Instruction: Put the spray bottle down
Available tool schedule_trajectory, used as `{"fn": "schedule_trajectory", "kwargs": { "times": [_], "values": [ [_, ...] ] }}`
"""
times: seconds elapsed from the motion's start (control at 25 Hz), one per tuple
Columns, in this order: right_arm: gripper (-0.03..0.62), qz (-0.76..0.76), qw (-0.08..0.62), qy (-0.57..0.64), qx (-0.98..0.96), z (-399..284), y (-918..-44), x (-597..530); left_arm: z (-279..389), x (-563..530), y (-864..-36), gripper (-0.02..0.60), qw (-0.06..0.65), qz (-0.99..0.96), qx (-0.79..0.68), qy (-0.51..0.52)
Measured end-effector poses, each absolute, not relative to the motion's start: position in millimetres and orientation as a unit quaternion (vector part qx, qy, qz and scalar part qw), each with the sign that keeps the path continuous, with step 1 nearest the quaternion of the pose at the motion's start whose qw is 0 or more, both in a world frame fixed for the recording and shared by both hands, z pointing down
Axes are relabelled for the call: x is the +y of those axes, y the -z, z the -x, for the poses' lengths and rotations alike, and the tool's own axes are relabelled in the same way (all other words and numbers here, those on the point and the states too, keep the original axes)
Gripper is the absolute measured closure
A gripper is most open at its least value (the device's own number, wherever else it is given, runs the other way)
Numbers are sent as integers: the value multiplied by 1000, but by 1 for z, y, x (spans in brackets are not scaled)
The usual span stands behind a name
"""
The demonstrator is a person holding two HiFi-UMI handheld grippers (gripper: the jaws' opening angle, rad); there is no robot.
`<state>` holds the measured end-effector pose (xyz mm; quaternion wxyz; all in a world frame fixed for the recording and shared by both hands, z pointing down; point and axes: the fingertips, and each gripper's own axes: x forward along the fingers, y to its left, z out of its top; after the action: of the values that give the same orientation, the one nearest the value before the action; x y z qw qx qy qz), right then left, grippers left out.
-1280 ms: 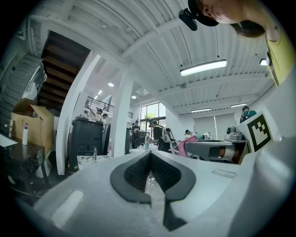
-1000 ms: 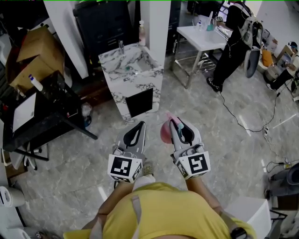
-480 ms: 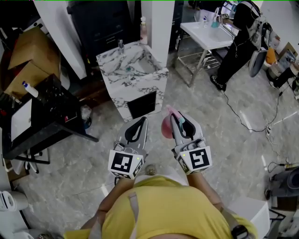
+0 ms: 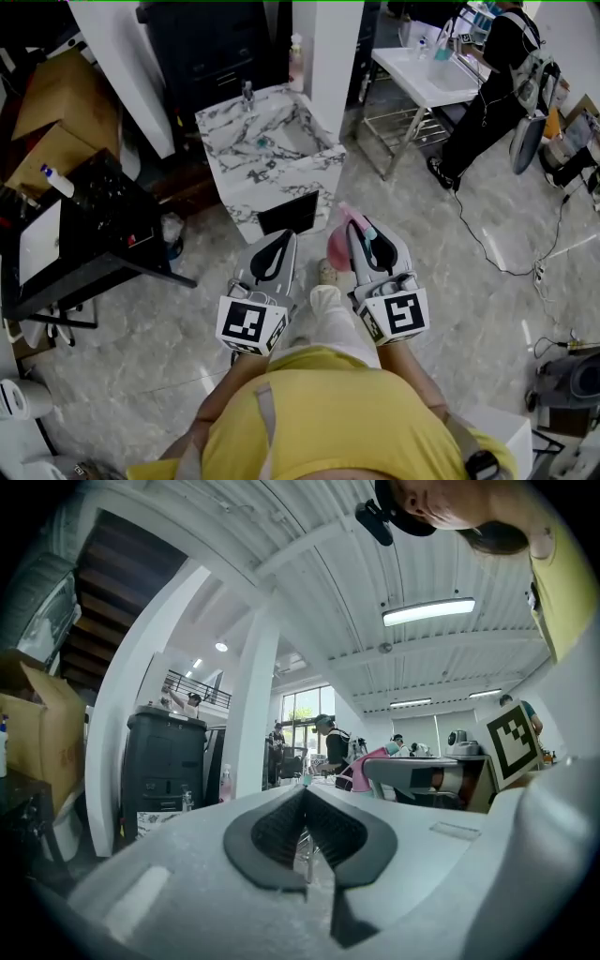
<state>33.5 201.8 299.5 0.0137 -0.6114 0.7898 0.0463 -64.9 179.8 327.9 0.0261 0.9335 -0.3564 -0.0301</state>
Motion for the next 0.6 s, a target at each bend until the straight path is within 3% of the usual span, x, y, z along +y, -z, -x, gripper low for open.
{"fn": "schedule_trajectory", "kwargs": {
  "times": [0.6],
  "values": [
    [531,564,16,-49,824,-78,-308,2,9,-5,-338,580,34,-922,-382,48]
  ]
}}
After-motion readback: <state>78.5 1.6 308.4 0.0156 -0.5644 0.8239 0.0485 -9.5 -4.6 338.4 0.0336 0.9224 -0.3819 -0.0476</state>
